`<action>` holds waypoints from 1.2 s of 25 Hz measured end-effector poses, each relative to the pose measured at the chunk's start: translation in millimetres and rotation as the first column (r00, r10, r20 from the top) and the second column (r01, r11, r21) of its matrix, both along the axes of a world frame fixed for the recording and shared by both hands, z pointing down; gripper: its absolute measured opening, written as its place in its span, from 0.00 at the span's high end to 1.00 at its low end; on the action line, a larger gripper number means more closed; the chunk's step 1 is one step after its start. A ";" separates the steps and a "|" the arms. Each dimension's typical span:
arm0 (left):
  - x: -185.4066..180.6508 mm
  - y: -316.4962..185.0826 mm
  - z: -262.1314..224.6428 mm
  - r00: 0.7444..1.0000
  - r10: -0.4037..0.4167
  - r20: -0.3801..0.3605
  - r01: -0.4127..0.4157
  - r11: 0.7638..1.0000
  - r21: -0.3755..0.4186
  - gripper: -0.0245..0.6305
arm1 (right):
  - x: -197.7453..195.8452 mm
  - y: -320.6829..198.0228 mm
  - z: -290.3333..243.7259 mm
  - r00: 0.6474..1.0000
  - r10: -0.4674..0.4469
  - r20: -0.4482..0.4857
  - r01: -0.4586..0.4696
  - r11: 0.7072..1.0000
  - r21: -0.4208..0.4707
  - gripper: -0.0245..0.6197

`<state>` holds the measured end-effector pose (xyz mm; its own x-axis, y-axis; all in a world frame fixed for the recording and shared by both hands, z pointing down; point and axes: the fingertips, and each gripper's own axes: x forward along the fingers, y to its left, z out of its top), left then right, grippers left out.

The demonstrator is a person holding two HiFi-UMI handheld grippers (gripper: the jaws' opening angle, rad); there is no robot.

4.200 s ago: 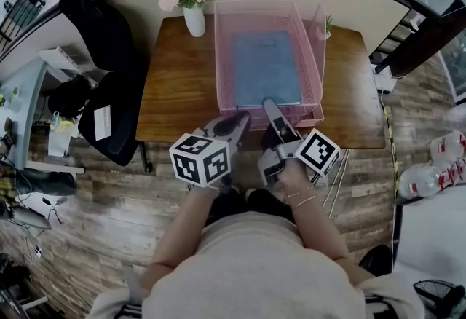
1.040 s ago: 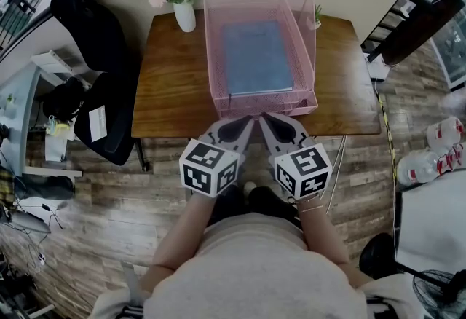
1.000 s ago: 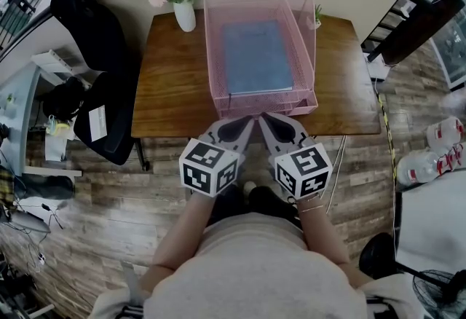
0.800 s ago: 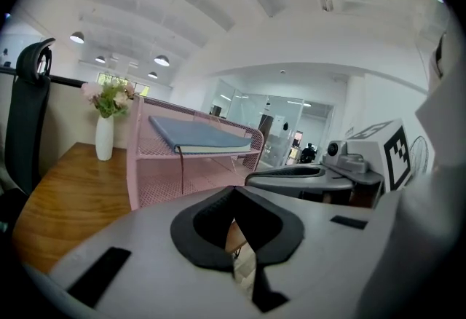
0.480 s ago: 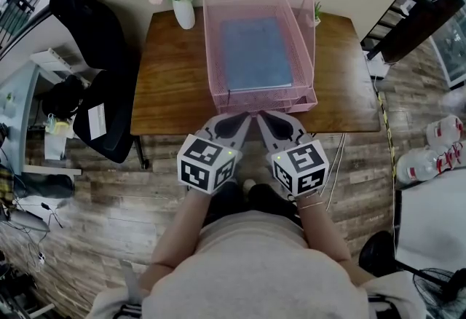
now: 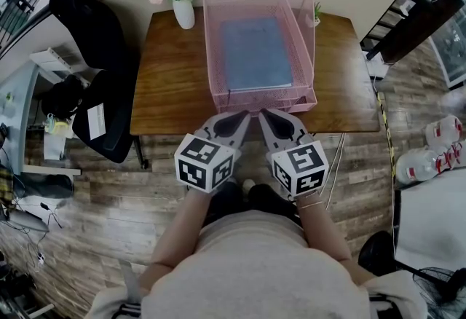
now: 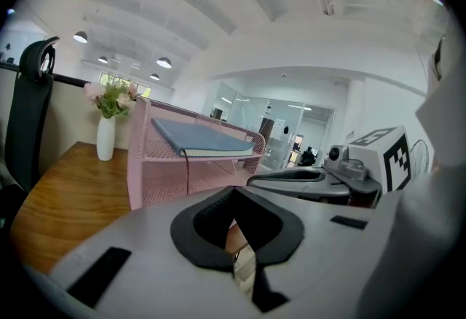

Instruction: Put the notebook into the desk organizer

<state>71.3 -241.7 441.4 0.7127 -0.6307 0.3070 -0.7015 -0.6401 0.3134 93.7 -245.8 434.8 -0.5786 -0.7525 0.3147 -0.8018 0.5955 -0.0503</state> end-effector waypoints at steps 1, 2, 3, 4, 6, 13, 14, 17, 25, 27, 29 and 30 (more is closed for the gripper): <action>0.0 0.0 -0.2 1.000 0.000 -0.002 0.000 1.000 -0.001 0.95 | -1.5 0.8 -1.1 1.000 -0.007 -0.004 0.007 1.000 0.003 0.95; 0.0 -0.2 -0.6 1.000 -0.001 -0.007 0.001 1.000 -0.004 0.95 | -2.9 1.6 -2.4 1.000 -0.013 -0.007 0.013 1.000 0.007 0.95; -0.2 -0.7 -0.9 1.000 -0.004 -0.016 0.004 1.000 -0.009 0.95 | -3.9 2.2 -3.4 1.000 -0.017 -0.009 0.017 1.000 0.011 0.95; -0.7 -1.3 -1.0 1.000 -0.009 -0.024 0.009 1.000 -0.014 0.95 | -4.4 2.4 -3.6 1.000 -0.019 -0.013 0.019 1.000 0.013 0.95; -2.1 -2.2 -0.5 0.999 -0.015 -0.029 0.015 1.000 -0.017 0.95 | -3.8 1.8 -1.7 1.000 -0.018 -0.017 0.019 1.000 0.013 0.95; -2.0 -1.4 0.6 1.000 0.003 -0.024 -0.004 1.000 -0.011 0.95 | -2.3 0.6 0.4 1.000 -0.013 -0.007 0.013 1.000 0.005 0.95; -2.2 -2.1 0.2 1.000 0.002 -0.024 -0.002 1.000 -0.010 0.95 | -2.1 0.6 0.1 1.000 -0.014 -0.011 0.014 1.000 0.008 0.95; -3.2 -4.7 -0.7 1.000 -0.004 -0.028 0.004 1.000 -0.009 0.95 | -1.3 -0.5 -0.9 1.000 -0.018 -0.021 0.018 1.000 0.015 0.95; -2.8 -6.3 -1.8 0.999 -0.008 -0.038 0.008 1.000 -0.010 0.95 | -1.7 -2.9 -1.6 1.000 -0.017 -0.019 0.017 1.000 0.017 0.95; -2.6 -6.4 -2.0 0.999 -0.007 -0.042 0.007 1.000 -0.011 0.95 | -3.3 -2.6 -1.5 1.000 -0.022 -0.016 0.022 1.000 0.016 0.95; -2.5 -6.2 -1.9 0.999 -0.006 -0.044 0.005 1.000 -0.013 0.95 | -4.7 -2.3 -1.8 1.000 -0.027 -0.015 0.027 0.999 0.016 0.95; -2.6 -6.1 -1.8 0.999 -0.006 -0.044 0.005 1.000 -0.013 0.95 | -4.9 -2.3 -1.9 0.999 -0.029 -0.015 0.029 0.999 0.017 0.95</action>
